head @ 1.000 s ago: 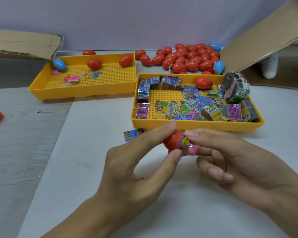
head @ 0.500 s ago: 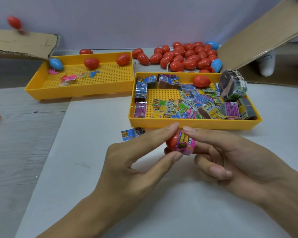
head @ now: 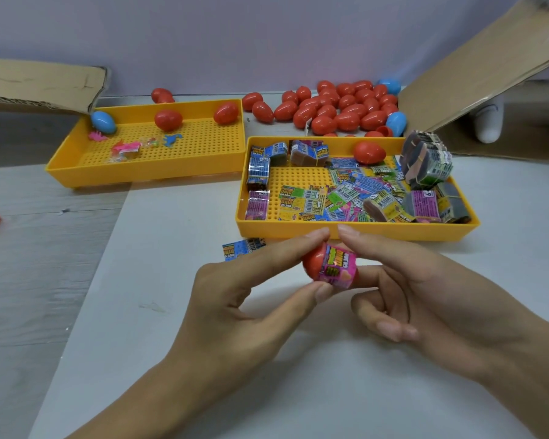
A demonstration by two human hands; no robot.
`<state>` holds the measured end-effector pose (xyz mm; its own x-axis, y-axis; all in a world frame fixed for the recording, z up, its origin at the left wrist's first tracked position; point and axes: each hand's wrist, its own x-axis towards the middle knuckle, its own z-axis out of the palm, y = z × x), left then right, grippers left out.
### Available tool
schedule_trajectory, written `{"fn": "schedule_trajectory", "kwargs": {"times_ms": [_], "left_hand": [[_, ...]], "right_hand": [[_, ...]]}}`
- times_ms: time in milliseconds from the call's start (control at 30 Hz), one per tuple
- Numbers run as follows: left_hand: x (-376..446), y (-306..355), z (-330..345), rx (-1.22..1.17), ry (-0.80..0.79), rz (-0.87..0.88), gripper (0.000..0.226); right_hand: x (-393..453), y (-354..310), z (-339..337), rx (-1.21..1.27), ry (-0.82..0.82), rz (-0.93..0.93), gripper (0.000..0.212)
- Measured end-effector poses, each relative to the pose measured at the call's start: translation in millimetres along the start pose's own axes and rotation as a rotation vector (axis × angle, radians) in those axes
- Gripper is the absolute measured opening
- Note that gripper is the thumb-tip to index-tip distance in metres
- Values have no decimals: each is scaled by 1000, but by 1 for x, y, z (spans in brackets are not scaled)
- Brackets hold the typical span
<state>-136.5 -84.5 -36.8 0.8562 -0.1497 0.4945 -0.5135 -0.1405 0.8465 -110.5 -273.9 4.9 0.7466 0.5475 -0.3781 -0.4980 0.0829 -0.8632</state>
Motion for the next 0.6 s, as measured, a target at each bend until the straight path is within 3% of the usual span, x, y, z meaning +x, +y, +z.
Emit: {"fn": "schedule_trajectory", "kwargs": {"times_ms": [133, 300, 400, 600], "left_hand": [[-1, -3, 0, -63, 29, -28, 49], [1, -2, -1, -135, 21, -89, 56], [1, -3, -1, -143, 24, -97, 54], [1, -3, -2, -136, 11, -104, 55]], "right_hand": [[0, -1, 4, -59, 97, -15, 33], [-2, 3, 3, -382, 326, -383, 25], [-4, 5, 3, -500, 341, -518, 30], [-4, 6, 5, -551, 347, -579, 28]]}}
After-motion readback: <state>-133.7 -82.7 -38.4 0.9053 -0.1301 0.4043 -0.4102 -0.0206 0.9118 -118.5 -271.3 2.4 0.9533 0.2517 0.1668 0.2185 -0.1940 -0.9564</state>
